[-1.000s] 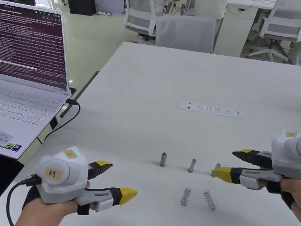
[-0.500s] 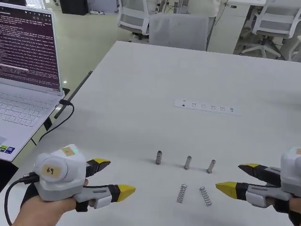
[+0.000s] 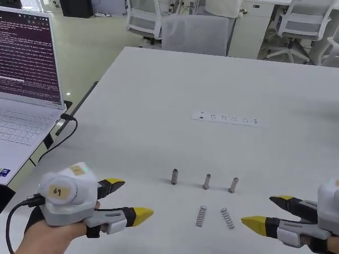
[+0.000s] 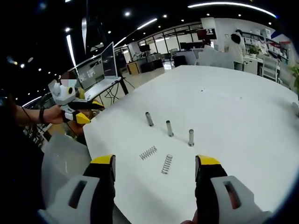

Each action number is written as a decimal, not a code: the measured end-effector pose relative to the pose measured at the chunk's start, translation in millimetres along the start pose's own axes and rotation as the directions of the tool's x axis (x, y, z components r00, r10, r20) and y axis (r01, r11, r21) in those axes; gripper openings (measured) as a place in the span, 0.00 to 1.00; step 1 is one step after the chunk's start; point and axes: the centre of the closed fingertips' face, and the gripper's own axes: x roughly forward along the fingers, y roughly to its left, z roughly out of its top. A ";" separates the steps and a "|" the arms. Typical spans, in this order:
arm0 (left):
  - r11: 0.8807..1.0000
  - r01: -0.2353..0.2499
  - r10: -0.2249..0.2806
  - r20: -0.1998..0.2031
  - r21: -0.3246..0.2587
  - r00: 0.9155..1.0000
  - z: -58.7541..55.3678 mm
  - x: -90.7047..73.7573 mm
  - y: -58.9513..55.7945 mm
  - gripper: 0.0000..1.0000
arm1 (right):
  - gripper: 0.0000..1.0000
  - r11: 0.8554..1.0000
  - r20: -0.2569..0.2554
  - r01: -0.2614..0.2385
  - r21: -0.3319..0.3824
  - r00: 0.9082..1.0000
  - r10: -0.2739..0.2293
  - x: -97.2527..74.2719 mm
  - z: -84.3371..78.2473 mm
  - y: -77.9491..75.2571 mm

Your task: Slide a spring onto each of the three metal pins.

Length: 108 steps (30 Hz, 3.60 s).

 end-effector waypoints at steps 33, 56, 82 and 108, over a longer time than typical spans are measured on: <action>0.992 0.128 -0.126 -0.071 0.014 0.989 -8.5 61.1 -46.5 0.57 | 0.71 0.998 -0.017 0.000 0.060 1.000 0.001 -12.0 -33.1 13.2; 0.988 0.152 -0.153 -0.109 -0.016 0.982 -12.8 101.4 -59.5 0.56 | 0.70 0.997 -0.021 0.011 0.074 1.000 -0.009 -19.5 -37.5 6.8; 0.992 0.117 -0.124 -0.223 -0.044 0.967 -35.0 144.4 -68.3 0.44 | 0.69 0.997 -0.017 0.008 0.083 1.000 -0.007 -18.4 -36.1 8.0; 0.997 0.076 -0.061 -0.333 0.031 0.941 -68.3 167.9 -74.0 0.17 | 0.68 0.996 -0.019 0.011 0.087 1.000 -0.009 -19.2 -35.1 5.0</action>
